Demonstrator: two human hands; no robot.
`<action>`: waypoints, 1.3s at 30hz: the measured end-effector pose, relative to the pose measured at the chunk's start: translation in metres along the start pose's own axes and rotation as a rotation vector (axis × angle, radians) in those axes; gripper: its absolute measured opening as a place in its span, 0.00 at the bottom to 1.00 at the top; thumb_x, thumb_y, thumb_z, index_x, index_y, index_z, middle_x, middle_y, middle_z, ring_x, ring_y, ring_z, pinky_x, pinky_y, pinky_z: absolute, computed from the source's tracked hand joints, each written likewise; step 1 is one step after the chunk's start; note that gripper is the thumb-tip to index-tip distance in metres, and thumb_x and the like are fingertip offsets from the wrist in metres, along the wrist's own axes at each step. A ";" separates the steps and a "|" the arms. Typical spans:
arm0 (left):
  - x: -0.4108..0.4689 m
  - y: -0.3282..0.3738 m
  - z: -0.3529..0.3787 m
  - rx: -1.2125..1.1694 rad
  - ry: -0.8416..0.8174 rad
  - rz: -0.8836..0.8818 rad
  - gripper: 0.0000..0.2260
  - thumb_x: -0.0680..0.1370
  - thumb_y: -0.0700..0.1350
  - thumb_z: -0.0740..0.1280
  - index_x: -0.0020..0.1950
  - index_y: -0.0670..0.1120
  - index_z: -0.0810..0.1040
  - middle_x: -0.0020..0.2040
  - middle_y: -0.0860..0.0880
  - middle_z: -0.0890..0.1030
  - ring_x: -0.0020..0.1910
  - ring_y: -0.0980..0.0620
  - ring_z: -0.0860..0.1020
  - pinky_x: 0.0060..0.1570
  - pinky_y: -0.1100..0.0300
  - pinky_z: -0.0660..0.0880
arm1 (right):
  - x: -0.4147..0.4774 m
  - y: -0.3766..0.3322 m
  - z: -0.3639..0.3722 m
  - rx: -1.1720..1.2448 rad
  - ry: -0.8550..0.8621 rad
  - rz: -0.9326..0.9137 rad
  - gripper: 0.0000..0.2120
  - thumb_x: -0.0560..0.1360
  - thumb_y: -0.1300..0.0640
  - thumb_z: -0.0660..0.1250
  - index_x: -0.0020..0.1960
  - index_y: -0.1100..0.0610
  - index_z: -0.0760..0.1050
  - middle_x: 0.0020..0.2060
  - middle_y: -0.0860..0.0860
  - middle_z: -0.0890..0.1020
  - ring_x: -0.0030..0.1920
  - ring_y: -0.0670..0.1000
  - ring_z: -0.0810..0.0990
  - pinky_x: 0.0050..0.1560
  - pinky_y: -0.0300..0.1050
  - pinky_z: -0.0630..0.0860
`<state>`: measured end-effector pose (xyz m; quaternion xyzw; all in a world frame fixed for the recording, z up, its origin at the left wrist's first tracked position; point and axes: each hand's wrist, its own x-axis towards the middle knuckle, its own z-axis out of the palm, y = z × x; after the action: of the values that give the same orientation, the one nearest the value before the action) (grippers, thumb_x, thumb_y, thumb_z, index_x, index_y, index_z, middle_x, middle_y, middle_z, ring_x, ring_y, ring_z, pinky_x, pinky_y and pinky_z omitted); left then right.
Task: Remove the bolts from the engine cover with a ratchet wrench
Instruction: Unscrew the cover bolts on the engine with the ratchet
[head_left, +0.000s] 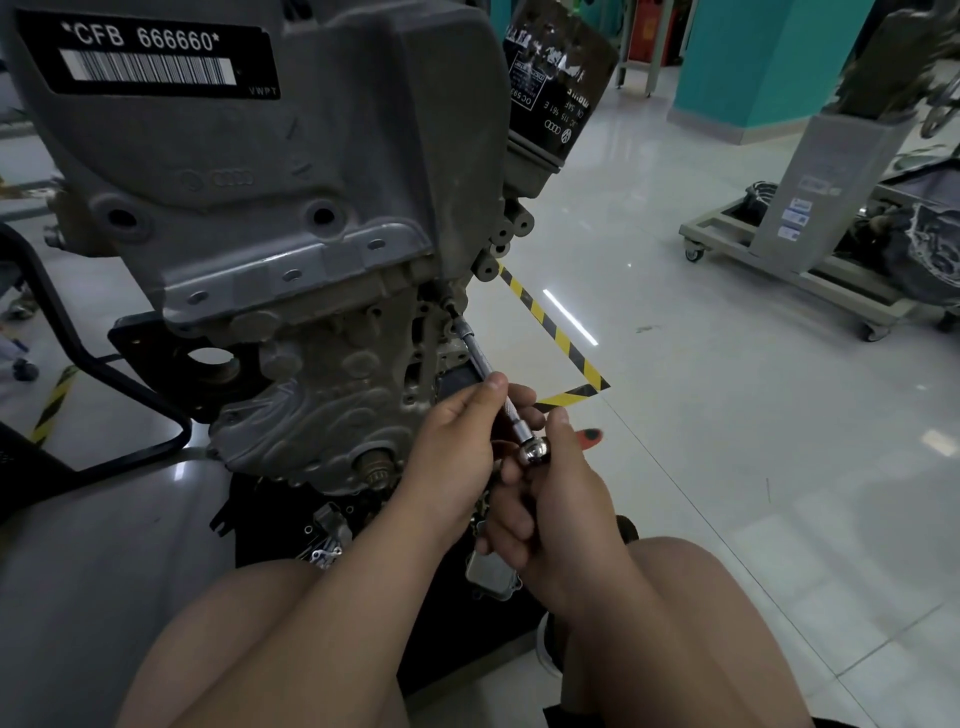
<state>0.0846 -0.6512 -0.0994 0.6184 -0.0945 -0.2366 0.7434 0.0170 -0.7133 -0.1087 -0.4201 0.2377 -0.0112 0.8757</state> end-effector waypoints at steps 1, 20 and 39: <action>0.000 0.000 0.000 -0.003 0.007 -0.009 0.18 0.81 0.52 0.60 0.36 0.52 0.84 0.36 0.49 0.83 0.29 0.55 0.77 0.32 0.62 0.76 | -0.002 0.000 0.001 0.074 -0.058 0.047 0.33 0.78 0.33 0.50 0.25 0.54 0.70 0.16 0.53 0.62 0.15 0.51 0.60 0.23 0.40 0.70; 0.000 -0.001 -0.005 -0.024 0.009 -0.029 0.14 0.77 0.54 0.67 0.34 0.50 0.81 0.35 0.43 0.79 0.23 0.51 0.71 0.28 0.63 0.72 | -0.001 0.000 0.000 0.088 -0.105 0.115 0.32 0.78 0.33 0.51 0.28 0.55 0.71 0.17 0.52 0.62 0.15 0.50 0.60 0.25 0.41 0.69; 0.001 -0.002 -0.008 0.044 0.046 0.008 0.14 0.77 0.53 0.67 0.32 0.51 0.83 0.35 0.49 0.82 0.35 0.55 0.79 0.36 0.63 0.75 | 0.001 -0.004 -0.014 -1.102 0.262 -0.531 0.29 0.64 0.25 0.41 0.28 0.49 0.62 0.22 0.35 0.72 0.25 0.39 0.71 0.27 0.36 0.56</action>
<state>0.0884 -0.6453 -0.1030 0.6393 -0.0848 -0.2174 0.7327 0.0130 -0.7258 -0.1138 -0.8499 0.2016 -0.1558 0.4613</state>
